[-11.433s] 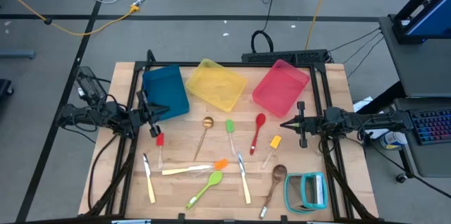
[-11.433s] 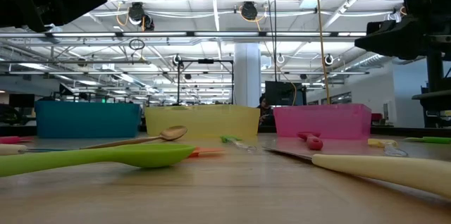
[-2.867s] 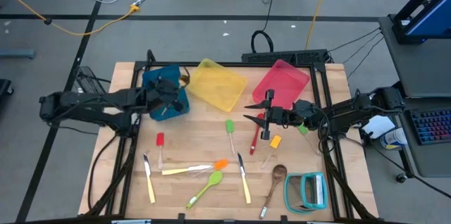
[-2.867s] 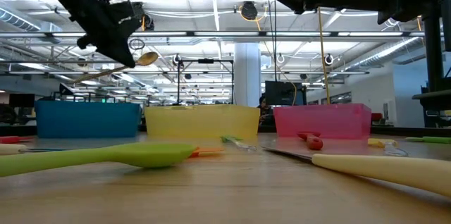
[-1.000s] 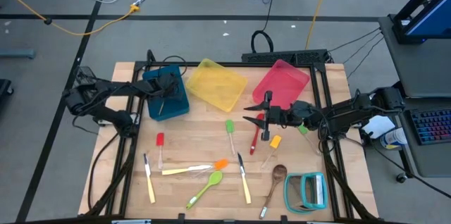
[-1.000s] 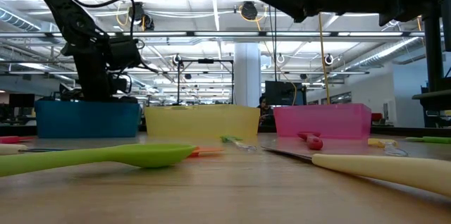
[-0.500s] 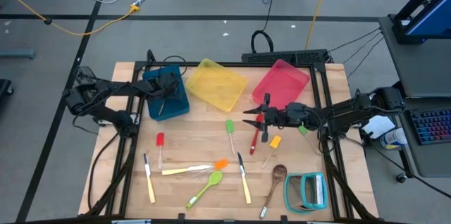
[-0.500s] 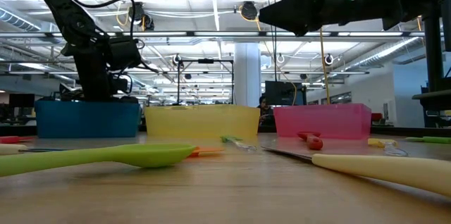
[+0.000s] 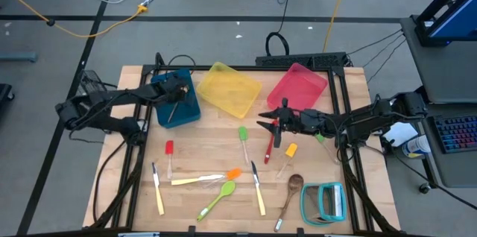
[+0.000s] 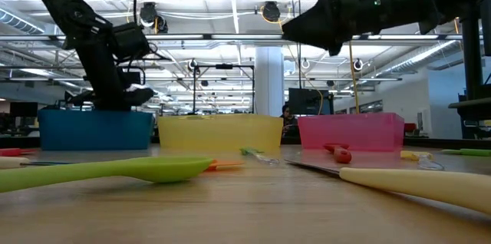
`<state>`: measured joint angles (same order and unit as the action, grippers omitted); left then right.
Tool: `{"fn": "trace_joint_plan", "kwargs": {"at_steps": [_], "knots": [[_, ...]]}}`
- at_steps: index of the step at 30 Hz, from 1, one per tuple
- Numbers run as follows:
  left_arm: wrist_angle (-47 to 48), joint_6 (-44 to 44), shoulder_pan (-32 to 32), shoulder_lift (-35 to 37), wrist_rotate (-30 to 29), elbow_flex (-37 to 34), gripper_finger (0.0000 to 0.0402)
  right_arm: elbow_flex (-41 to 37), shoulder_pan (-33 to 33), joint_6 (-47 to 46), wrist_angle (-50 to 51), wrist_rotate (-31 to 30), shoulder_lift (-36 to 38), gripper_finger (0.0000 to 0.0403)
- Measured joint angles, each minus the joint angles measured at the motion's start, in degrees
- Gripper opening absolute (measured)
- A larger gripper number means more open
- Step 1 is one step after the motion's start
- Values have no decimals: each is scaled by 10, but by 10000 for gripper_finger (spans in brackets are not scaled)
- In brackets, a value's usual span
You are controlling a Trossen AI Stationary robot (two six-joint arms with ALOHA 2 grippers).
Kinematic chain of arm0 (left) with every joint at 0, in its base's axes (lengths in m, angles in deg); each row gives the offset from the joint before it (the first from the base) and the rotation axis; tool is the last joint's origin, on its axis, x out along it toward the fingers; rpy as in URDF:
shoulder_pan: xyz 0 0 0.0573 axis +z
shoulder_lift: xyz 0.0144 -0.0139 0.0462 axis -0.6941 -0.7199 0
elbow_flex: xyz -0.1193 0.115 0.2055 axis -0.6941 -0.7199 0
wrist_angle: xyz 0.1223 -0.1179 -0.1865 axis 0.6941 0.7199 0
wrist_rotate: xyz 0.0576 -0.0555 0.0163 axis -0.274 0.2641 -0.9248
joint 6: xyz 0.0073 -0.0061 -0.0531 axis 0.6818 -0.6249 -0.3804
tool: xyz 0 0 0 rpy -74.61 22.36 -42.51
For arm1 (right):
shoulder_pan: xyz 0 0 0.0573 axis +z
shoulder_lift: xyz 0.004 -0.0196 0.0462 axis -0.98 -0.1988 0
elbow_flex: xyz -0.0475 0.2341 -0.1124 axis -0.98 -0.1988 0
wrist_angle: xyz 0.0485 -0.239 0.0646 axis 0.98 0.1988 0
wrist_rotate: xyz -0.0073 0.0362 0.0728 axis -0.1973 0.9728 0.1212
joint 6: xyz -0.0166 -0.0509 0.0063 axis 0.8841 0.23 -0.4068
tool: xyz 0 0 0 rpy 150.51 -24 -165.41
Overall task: Pick & Place Kitchen Items
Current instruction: Put the red serving spoon into the blue bin
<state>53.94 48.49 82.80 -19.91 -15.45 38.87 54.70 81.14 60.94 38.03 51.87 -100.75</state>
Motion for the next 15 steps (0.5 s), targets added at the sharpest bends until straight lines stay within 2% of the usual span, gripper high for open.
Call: {"fn": "trace_joint_plan", "kwargs": {"at_steps": [7,15], "knots": [[-1,15,-16,57,22,0,49,0,1,-54,-39,0,-51,131],[-20,44,-53,118,48,0,49,18,19,-60,-214,2,-119,130]]}}
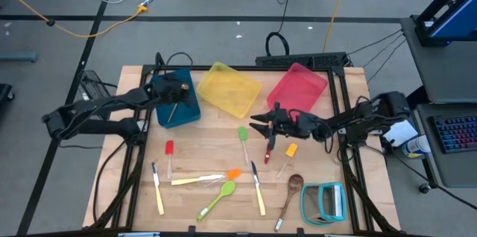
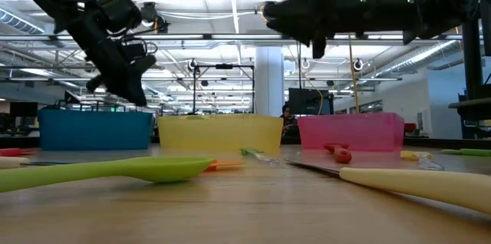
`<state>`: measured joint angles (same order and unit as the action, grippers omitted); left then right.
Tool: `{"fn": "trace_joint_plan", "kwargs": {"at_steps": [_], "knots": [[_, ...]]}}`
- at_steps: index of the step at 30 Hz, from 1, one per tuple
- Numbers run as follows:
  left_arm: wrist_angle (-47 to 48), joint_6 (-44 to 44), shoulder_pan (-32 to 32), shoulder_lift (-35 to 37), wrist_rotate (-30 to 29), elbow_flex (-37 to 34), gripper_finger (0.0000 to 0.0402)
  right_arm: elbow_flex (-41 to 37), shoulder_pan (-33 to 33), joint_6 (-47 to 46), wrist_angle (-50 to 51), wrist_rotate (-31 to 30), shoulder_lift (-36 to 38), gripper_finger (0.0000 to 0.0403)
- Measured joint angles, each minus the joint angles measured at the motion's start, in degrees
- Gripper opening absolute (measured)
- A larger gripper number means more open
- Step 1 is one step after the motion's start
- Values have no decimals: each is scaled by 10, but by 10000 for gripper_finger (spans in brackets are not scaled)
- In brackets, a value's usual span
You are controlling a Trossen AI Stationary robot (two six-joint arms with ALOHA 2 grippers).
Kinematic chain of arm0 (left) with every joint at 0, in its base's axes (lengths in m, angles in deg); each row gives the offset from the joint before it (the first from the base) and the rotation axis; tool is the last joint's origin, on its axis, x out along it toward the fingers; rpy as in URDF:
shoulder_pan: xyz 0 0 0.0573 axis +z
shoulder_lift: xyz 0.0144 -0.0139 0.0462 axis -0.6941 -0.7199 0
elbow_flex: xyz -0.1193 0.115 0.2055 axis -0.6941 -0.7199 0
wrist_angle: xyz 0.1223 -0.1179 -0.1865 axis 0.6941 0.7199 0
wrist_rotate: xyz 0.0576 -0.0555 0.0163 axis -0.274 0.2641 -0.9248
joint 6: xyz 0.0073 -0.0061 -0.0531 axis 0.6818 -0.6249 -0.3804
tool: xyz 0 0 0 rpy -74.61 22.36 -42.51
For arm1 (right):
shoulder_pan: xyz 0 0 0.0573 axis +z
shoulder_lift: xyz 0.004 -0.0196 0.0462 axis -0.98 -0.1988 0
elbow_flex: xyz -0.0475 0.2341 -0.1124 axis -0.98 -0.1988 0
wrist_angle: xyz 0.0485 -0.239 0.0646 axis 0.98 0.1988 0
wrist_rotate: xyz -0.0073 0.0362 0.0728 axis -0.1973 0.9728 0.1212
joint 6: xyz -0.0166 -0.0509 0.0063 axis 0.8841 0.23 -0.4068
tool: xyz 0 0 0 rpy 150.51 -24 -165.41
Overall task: Pick & Place Kitchen Items
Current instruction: Put the red serving spoon into the blue bin
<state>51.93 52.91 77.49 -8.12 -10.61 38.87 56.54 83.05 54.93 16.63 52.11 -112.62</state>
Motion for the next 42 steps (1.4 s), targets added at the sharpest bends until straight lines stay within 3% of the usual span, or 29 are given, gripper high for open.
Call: {"fn": "trace_joint_plan", "kwargs": {"at_steps": [6,10,15,19,23,29,36,42], "knots": [[-21,12,-25,23,0,0,49,28,44,4,-15,-2,-6,130],[-41,13,-35,28,0,0,49,97,94,50,40,-59,-6,130],[-61,16,-43,28,0,0,49,237,145,67,283,-221,-6,130],[-62,22,-49,27,0,0,49,326,160,-30,500,-372,-5,130],[-60,30,-57,27,0,0,49,351,161,-127,628,-435,-5,130],[-57,31,-65,27,0,0,49,333,132,-312,776,-415,-6,130],[-58,30,-67,27,-1,0,49,297,93,-549,933,-300,-6,130],[-58,30,-67,27,-1,0,49,231,71,-672,952,-177,-6,130]]}}
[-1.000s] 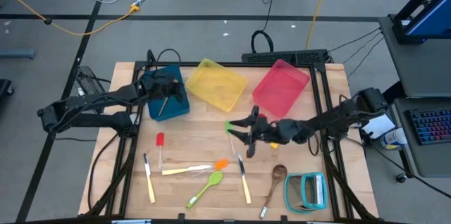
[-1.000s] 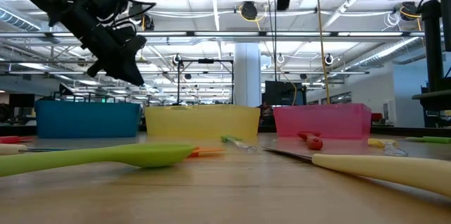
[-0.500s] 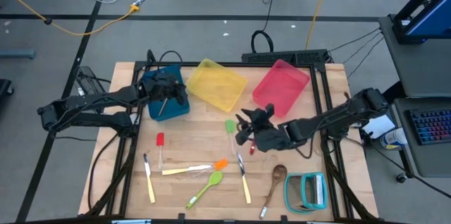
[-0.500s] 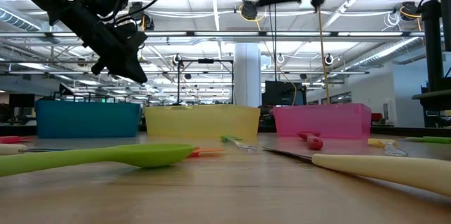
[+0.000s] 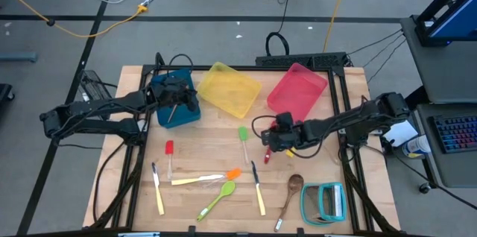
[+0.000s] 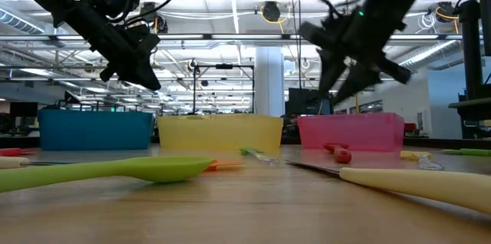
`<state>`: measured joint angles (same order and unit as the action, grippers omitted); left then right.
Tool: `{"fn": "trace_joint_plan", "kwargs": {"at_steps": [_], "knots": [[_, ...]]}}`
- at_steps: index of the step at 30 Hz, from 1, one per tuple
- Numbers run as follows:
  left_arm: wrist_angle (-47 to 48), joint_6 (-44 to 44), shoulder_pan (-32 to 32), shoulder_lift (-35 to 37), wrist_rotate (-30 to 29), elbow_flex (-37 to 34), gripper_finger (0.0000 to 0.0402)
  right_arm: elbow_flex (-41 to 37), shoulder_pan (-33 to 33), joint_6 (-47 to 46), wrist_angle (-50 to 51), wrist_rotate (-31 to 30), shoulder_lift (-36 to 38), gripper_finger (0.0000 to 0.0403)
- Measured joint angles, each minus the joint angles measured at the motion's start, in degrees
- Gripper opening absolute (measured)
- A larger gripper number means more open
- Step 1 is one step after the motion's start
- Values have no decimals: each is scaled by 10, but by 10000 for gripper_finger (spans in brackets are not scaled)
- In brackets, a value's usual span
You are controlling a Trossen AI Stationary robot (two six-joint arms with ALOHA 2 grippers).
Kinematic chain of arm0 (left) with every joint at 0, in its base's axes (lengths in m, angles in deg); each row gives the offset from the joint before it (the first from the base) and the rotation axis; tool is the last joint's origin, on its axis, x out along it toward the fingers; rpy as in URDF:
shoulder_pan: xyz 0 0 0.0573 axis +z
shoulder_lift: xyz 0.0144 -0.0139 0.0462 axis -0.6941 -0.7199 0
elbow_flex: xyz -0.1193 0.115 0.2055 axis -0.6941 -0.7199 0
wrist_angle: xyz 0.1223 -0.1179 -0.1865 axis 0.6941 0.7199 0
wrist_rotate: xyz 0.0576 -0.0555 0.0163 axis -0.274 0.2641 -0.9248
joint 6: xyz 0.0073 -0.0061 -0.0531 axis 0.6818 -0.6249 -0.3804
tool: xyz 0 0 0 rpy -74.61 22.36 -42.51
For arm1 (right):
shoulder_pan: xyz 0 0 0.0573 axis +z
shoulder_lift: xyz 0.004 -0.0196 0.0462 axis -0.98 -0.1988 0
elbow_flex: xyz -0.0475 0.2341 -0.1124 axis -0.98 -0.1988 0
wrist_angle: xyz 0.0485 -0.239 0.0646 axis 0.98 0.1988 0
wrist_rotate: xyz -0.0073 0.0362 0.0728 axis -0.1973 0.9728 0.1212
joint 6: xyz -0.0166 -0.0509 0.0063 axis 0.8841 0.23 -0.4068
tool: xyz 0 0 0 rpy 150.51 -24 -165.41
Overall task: Pick & Place Kitchen Items
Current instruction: Put the red serving spoon into the blue bin
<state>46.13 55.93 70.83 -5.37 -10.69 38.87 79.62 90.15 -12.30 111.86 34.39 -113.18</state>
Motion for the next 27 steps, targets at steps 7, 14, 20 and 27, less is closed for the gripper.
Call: {"fn": "trace_joint_plan", "kwargs": {"at_steps": [7,14,20,27], "knots": [[-1,-1,0,0,0,0,49,-59,-2,-74,-19,73,0,130],[-1,-1,0,0,-1,0,49,-83,-7,-59,-94,79,0,130],[-1,-1,0,0,-1,0,49,-87,-7,-62,-100,78,0,130],[-1,-2,0,0,-1,0,49,-87,-12,-81,-122,91,-38,130]]}}
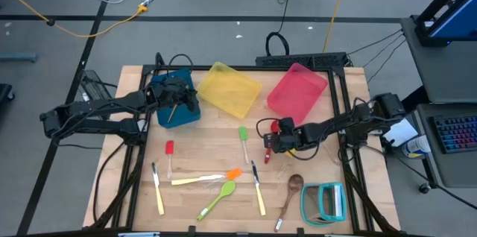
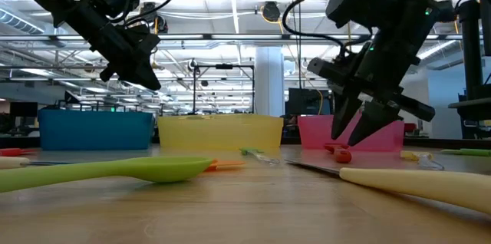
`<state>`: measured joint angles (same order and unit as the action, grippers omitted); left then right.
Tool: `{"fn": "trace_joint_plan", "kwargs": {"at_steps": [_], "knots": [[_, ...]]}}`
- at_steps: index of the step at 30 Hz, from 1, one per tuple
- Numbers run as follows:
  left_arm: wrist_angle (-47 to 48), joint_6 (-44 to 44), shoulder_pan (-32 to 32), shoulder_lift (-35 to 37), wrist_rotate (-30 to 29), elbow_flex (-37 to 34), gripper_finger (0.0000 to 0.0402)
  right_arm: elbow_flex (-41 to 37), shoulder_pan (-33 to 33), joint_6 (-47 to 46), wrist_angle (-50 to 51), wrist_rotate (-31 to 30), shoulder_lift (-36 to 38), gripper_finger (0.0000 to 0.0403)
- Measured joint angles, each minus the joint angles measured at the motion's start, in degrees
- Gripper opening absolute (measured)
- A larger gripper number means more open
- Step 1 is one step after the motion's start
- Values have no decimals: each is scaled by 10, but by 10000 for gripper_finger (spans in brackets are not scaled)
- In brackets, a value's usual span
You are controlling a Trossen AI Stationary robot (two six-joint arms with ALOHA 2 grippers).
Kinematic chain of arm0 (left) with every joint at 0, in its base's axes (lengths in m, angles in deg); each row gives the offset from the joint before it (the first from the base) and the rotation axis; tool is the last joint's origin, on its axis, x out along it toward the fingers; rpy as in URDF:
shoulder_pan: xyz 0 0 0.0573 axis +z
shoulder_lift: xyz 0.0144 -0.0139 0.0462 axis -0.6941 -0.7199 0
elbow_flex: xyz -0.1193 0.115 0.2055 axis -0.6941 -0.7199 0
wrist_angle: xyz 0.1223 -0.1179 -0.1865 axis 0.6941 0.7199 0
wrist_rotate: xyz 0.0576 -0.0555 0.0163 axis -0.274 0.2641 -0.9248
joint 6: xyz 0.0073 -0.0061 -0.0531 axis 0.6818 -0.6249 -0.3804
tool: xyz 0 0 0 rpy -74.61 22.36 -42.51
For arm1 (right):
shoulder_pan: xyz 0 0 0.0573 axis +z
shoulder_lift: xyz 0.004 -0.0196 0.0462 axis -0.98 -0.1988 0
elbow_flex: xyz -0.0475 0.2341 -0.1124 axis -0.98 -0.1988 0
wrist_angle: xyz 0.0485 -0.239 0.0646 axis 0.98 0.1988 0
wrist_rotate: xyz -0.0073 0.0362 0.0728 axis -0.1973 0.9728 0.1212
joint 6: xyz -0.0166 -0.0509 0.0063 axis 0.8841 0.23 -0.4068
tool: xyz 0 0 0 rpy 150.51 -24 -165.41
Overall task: Pick & Place Kitchen Items
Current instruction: Put the red serving spoon into the blue bin
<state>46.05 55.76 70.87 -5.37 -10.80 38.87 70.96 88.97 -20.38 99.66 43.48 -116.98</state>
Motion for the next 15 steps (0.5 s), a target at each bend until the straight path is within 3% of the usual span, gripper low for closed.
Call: {"fn": "trace_joint_plan", "kwargs": {"at_steps": [8,15], "knots": [[1,-2,0,0,0,0,49,2,-33,45,-55,44,-45,130],[0,0,0,0,0,0,49,1,-45,86,-58,32,-41,114]]}}
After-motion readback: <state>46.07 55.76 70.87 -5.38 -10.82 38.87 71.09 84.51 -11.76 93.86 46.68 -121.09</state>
